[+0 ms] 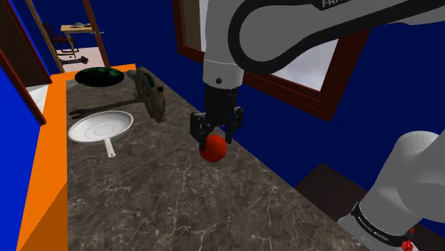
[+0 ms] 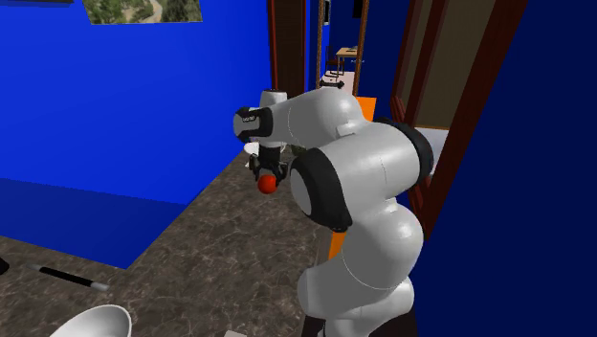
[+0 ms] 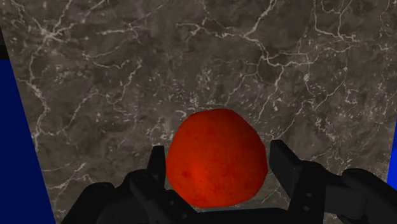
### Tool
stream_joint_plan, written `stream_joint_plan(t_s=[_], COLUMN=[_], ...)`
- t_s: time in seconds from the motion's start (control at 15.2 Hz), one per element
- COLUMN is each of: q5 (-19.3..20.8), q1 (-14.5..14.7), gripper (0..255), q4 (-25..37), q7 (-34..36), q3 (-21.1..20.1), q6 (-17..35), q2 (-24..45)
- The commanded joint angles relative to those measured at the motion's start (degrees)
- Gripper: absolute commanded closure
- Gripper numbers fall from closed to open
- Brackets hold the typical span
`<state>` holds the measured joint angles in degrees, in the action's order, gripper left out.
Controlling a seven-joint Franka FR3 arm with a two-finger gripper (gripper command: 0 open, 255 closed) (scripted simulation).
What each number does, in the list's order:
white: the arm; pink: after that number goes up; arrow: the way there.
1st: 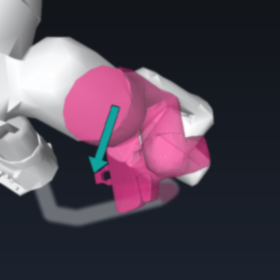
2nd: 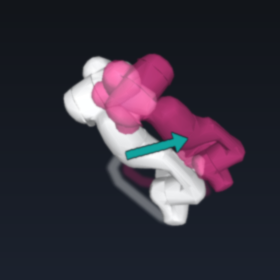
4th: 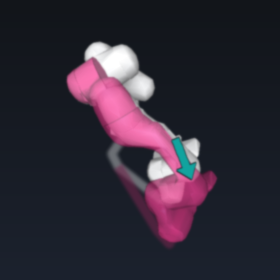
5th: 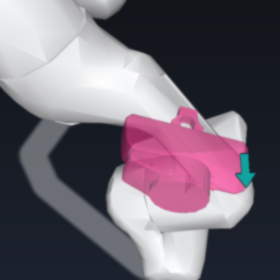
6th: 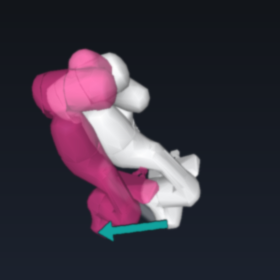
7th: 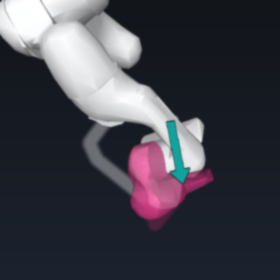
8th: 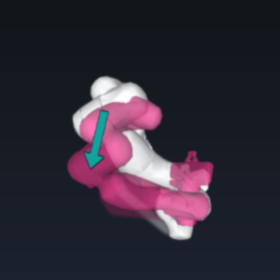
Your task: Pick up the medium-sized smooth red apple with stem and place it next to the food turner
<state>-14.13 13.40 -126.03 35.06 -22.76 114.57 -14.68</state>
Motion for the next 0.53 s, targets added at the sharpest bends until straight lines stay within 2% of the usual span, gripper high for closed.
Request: stream_joint_plan(t_s=[0.0, 0.46], q5=[-1.8, -7.5], q1=[1.2, 6.4], gripper=[255, 255], q4=[-3.7, -14.1], q7=[0.7, 3.8], q3=[-0.5, -2.2], q6=[-0.1, -2.4], q2=[-4.1, -17.9])
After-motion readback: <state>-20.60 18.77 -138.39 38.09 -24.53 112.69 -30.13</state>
